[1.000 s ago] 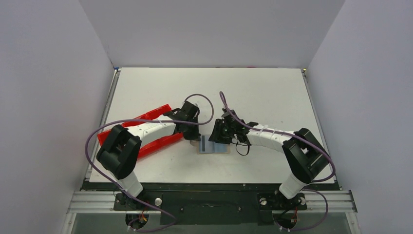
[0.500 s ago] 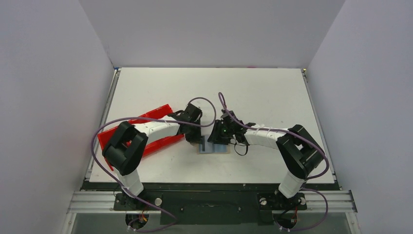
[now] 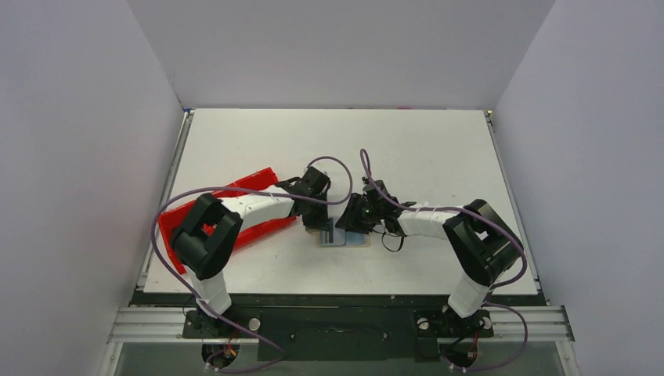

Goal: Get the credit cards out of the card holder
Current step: Remove the credit card from the card holder.

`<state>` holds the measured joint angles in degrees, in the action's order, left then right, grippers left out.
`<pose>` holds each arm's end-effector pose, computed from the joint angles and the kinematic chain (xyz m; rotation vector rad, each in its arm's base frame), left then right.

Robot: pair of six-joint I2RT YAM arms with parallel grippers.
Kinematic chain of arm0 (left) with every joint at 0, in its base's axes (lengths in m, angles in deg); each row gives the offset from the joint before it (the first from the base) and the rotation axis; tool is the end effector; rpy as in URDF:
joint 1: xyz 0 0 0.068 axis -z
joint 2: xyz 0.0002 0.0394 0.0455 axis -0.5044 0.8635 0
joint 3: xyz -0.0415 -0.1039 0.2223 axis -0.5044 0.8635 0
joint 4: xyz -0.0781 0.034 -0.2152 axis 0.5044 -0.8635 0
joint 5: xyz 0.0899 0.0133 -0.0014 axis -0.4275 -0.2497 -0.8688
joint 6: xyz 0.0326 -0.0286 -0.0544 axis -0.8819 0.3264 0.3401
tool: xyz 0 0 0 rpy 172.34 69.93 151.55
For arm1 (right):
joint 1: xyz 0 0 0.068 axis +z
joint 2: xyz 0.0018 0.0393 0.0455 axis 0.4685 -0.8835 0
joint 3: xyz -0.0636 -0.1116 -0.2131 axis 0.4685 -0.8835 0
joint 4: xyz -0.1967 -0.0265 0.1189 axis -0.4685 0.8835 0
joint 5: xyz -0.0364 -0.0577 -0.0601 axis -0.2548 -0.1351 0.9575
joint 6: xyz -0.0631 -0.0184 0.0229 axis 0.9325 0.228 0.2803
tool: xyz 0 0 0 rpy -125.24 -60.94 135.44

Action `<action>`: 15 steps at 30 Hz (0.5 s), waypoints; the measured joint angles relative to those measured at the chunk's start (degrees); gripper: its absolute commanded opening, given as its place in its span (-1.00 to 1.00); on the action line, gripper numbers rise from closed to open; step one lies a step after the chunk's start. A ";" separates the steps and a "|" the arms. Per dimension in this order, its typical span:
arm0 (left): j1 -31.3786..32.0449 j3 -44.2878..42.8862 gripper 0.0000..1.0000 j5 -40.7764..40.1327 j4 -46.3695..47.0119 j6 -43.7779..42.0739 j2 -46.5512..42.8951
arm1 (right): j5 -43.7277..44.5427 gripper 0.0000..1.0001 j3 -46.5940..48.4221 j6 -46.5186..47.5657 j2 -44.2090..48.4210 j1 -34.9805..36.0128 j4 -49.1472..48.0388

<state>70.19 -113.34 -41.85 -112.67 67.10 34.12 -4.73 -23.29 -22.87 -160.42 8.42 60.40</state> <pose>0.2522 -0.2170 0.1411 -0.0191 2.7933 -0.5242 0.2436 0.2012 0.1260 0.1787 2.6323 1.0187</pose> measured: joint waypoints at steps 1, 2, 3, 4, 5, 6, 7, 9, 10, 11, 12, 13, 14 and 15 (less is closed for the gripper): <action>0.15 -0.28 -1.00 0.00 0.07 0.02 0.28 | -0.48 -0.31 -0.42 -0.33 -0.13 -0.24 -0.92; 0.31 -0.66 -1.00 0.02 0.07 0.07 0.57 | -1.09 -0.31 -0.81 -0.68 -0.24 -0.46 -1.86; 0.46 -1.05 -1.00 0.04 0.11 0.15 0.92 | -1.73 -0.31 -1.16 -0.98 -0.39 -0.76 -2.78; 0.57 -1.36 -1.00 0.04 0.11 0.17 1.20 | -2.16 -0.31 -1.40 -1.27 -0.44 -0.92 -3.41; 0.63 -1.68 -1.00 0.13 0.11 0.33 1.46 | -2.71 -0.31 -1.77 -1.57 -0.55 -1.25 -4.22; 0.68 -1.95 -1.00 0.22 0.13 0.48 1.70 | -3.32 -0.31 -2.25 -1.99 -0.63 -1.68 -5.16; 0.72 -2.14 -1.00 0.24 0.13 0.66 1.90 | -3.82 -0.32 -2.64 -2.19 -0.63 -1.92 -5.92; 0.76 -2.36 -1.00 0.22 0.11 1.03 2.14 | -4.85 -0.32 -3.58 -2.91 -0.63 -2.56 -7.61; 0.76 -2.54 -1.00 0.22 0.07 1.16 2.25 | -5.29 -0.33 -4.07 -3.28 -0.63 -2.82 -8.39; 0.79 -2.64 -1.00 0.22 0.09 1.29 2.38 | -5.88 -0.33 -4.70 -3.58 -0.63 -3.19 -9.42; 0.81 -2.75 -1.00 0.22 0.09 1.49 2.49 | -6.56 -0.34 -5.33 -4.02 -0.63 -3.65 -10.47; 0.83 -2.78 -1.00 0.20 0.11 1.60 2.54 | -7.13 -0.37 -5.92 -4.48 -0.63 -4.04 -11.61; 0.83 -2.78 -1.00 0.20 0.11 1.73 2.56 | -7.63 -0.38 -6.51 -4.92 -0.63 -4.39 -12.61; 0.83 -2.78 -1.00 0.17 0.11 1.95 2.56 | -8.11 -0.41 -7.21 -5.38 -0.63 -4.76 -13.84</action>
<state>71.02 -116.11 -41.68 -112.56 69.05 36.68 -12.84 -30.51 -28.25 -161.06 3.66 46.56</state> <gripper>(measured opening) 0.003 0.322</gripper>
